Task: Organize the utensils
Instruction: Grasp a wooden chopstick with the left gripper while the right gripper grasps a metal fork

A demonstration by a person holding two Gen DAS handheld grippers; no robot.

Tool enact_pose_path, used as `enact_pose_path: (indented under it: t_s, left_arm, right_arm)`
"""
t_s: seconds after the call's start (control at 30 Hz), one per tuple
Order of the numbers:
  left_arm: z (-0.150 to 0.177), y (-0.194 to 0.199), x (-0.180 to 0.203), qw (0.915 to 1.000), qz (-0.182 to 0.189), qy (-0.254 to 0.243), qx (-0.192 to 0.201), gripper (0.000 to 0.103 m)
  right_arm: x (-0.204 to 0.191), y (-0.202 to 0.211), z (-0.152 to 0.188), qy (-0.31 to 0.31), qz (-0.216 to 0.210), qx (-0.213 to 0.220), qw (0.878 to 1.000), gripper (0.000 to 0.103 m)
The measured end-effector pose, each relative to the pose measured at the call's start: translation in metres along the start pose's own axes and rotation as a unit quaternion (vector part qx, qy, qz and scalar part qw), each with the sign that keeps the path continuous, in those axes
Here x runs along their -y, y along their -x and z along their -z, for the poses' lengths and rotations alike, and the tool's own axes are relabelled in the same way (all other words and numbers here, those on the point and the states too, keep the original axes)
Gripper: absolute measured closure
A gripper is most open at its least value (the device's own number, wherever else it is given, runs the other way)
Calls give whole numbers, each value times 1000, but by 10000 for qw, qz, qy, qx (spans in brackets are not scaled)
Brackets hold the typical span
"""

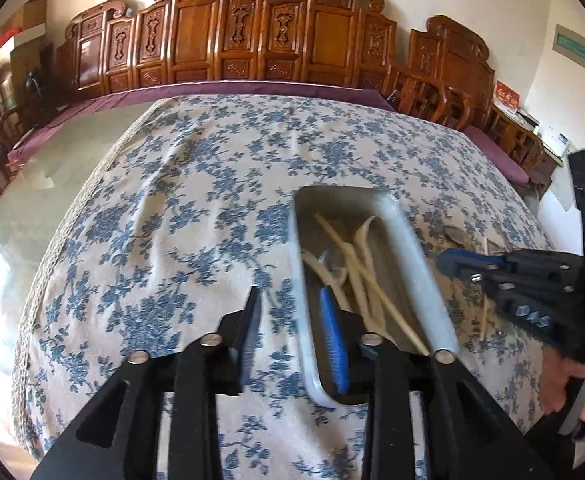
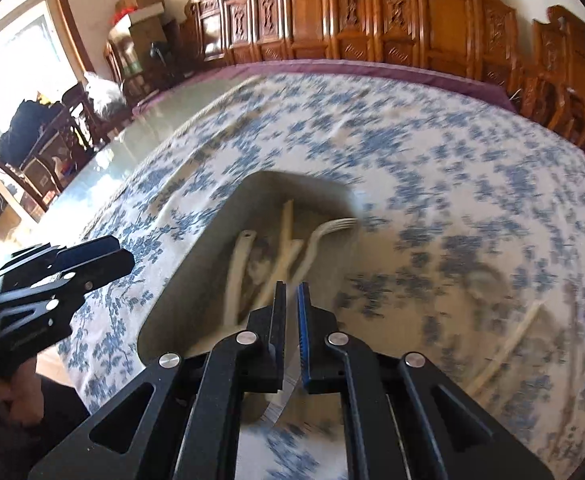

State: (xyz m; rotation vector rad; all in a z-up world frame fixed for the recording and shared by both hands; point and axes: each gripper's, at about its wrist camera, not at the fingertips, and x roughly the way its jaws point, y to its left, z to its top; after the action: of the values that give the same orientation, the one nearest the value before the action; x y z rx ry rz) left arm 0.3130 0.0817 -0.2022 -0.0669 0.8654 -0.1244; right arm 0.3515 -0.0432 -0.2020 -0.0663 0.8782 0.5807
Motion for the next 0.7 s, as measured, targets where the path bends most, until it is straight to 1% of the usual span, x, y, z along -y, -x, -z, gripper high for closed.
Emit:
enact_pose_path:
  t_s: [0.07, 0.13, 0.17, 0.23, 0.3, 0.43, 0.53, 0.6, 0.7]
  left_arm:
    - [0, 0, 9, 9999, 60, -83, 5, 68]
    - [2, 0, 17, 9998, 87, -155, 3, 67]
    - [2, 0, 22, 9998, 112, -174, -10, 67]
    - [3, 0, 28, 9997, 192, -159, -9, 67]
    - [4, 1, 38, 9995, 272, -153, 11, 67]
    - [6, 3, 60, 9994, 205, -238, 111, 67]
    - [9, 3, 74, 9994, 201, -249, 144, 67]
    - [11, 1, 86, 9992, 248, -288, 127, 67]
    - [15, -2, 101, 9988, 342, -340, 68, 67]
  right_arm:
    - [20, 16, 10, 72, 219, 74, 9997, 95]
    - [44, 29, 25, 222, 586, 60, 9980, 94]
    - [53, 32, 31, 257, 704, 49, 9972, 93]
    - [81, 39, 46, 195, 890, -40, 9958, 89]
    - [104, 41, 58, 22, 1012, -108, 9948, 77]
    - [141, 38, 74, -369, 1198, -171, 9920, 71]
    - [153, 27, 77, -615, 1176, -212, 9909, 68]
    - [157, 18, 76, -760, 1235, -218, 9892, 65]
    - [160, 0, 72, -1011, 1188, -265, 9874, 65]
